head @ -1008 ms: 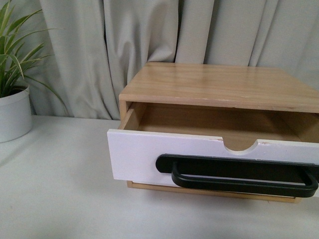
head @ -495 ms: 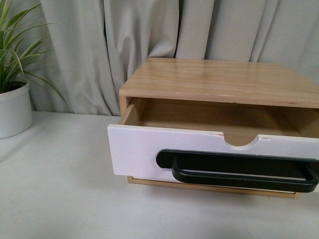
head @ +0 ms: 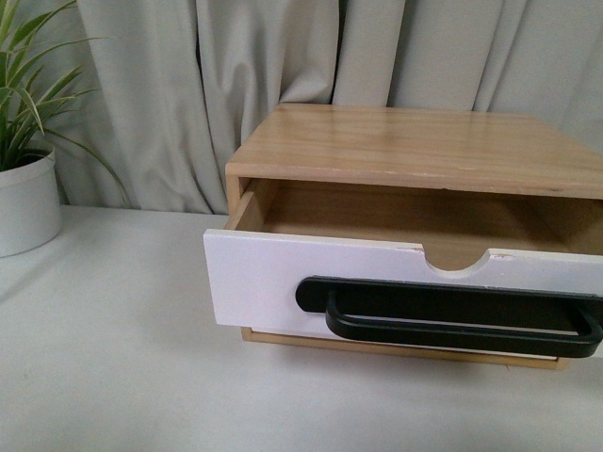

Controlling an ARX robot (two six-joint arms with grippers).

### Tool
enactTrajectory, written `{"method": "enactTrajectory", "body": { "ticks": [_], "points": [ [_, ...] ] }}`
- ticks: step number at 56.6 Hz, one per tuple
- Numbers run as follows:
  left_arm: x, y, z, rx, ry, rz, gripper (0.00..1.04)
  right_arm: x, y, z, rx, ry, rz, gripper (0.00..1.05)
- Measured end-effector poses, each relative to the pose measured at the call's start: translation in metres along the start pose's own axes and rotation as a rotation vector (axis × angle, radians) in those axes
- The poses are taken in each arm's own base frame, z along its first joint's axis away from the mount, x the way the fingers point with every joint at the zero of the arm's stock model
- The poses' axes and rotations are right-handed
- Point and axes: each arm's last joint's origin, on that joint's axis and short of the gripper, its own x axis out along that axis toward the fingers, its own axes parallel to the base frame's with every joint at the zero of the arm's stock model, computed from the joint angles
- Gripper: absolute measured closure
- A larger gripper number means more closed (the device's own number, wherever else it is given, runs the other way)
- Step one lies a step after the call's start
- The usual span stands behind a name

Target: Pull drawer

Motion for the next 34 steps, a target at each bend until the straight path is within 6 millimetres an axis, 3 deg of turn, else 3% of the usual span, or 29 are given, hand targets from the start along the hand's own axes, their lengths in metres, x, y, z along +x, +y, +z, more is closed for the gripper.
{"method": "enactTrajectory", "body": {
  "ticks": [4,34],
  "points": [
    [0.0,0.0,0.0,0.0,0.0,0.0,0.05,0.0,0.0,0.0,0.001,0.0,0.0,0.07],
    [0.0,0.0,0.0,0.0,0.0,0.0,0.06,0.0,0.0,0.0,0.002,0.0,0.0,0.09]
  ]
}}
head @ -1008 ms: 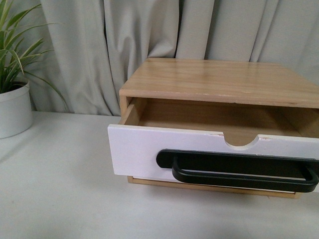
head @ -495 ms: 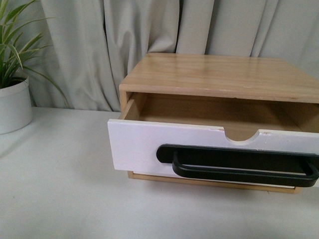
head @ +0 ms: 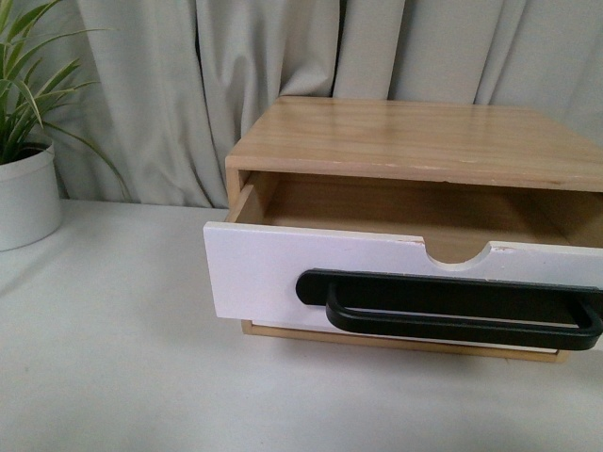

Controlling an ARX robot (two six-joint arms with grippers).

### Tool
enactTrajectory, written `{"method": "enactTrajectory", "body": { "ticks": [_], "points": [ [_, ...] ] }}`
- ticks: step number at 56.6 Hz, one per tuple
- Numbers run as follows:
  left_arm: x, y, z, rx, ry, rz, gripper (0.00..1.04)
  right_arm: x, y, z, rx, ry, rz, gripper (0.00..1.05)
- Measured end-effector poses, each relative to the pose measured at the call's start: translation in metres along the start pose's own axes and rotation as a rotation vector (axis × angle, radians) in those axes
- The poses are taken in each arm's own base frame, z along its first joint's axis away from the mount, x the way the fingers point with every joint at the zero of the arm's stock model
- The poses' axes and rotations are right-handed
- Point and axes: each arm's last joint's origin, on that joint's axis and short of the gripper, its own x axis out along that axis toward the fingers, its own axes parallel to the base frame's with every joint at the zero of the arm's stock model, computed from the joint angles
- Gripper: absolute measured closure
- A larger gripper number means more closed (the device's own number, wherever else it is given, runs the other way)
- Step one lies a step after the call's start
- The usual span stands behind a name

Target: Pull drawer

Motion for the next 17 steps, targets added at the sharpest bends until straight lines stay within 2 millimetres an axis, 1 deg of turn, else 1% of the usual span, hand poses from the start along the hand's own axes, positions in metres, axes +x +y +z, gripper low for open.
{"method": "enactTrajectory", "body": {
  "ticks": [17],
  "points": [
    [0.0,0.0,0.0,0.0,0.0,0.0,0.06,0.0,0.0,0.0,0.0,0.0,0.0,0.09]
  ]
}}
